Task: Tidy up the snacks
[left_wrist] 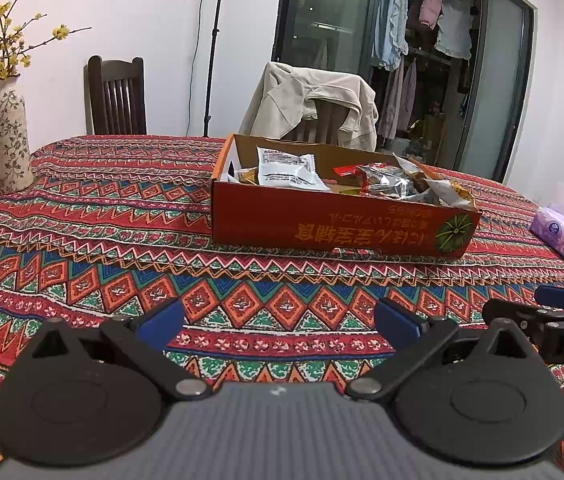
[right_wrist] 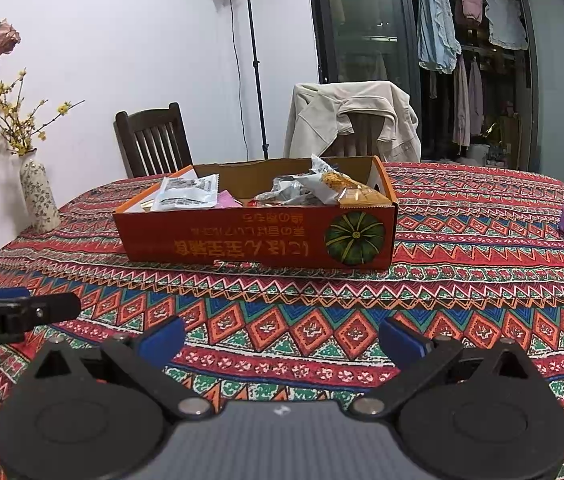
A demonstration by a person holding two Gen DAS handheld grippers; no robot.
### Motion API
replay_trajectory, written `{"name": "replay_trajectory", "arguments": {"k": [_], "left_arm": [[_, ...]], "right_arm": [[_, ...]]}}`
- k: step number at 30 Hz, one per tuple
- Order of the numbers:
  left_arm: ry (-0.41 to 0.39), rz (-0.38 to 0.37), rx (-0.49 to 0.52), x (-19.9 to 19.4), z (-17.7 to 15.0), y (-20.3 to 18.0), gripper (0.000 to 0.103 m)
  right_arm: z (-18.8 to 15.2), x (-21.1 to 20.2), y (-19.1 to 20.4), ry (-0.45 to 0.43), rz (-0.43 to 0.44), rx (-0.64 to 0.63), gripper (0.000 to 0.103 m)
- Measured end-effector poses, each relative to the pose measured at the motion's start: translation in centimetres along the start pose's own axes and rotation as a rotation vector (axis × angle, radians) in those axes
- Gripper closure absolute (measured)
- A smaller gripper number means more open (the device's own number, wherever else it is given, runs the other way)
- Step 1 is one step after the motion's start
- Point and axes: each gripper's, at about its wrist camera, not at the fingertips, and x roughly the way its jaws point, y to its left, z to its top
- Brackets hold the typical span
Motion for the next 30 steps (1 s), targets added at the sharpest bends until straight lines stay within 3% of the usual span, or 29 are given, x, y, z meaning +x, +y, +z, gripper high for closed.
{"name": "replay_trajectory", "arguments": {"k": [30], "left_arm": [[0.009,0.008,0.016,0.07,-0.09,-0.32,0.000]], "right_arm": [[-0.13,0.06,0.21,-0.001,0.002,-0.005,0.000]]}}
